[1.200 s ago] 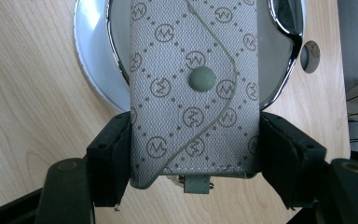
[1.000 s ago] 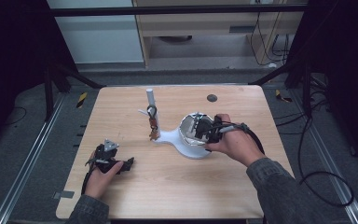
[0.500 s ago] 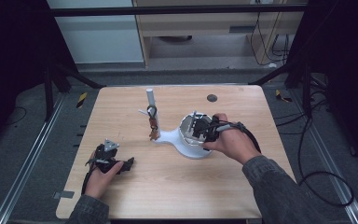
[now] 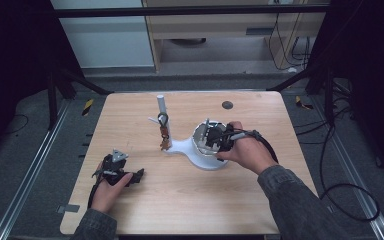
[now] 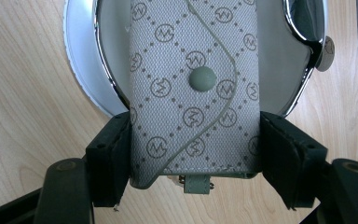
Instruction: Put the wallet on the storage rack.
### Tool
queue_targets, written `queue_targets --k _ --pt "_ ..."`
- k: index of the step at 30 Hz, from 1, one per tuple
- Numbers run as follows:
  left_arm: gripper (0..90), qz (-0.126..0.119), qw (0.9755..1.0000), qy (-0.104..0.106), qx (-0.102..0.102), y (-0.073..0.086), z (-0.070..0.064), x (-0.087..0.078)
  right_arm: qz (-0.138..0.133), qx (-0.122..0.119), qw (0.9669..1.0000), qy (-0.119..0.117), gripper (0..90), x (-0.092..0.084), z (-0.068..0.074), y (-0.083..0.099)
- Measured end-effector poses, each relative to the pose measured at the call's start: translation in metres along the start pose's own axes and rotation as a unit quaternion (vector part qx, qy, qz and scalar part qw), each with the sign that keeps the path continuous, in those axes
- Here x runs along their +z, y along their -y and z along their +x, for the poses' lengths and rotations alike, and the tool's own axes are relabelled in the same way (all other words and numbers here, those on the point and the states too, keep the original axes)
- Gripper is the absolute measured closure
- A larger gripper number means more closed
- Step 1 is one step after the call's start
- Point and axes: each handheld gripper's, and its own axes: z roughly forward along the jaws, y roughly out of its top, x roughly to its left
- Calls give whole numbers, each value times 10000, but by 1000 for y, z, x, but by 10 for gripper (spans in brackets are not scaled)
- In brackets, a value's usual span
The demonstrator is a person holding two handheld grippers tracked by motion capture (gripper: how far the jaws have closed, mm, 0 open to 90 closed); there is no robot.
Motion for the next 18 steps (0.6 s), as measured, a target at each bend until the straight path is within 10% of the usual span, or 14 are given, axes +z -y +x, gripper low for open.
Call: queue_targets --k 18 --pt "0 -17 10000 8 -18 0 0 0 88 -8 9999 -87 309 9 2 -9"
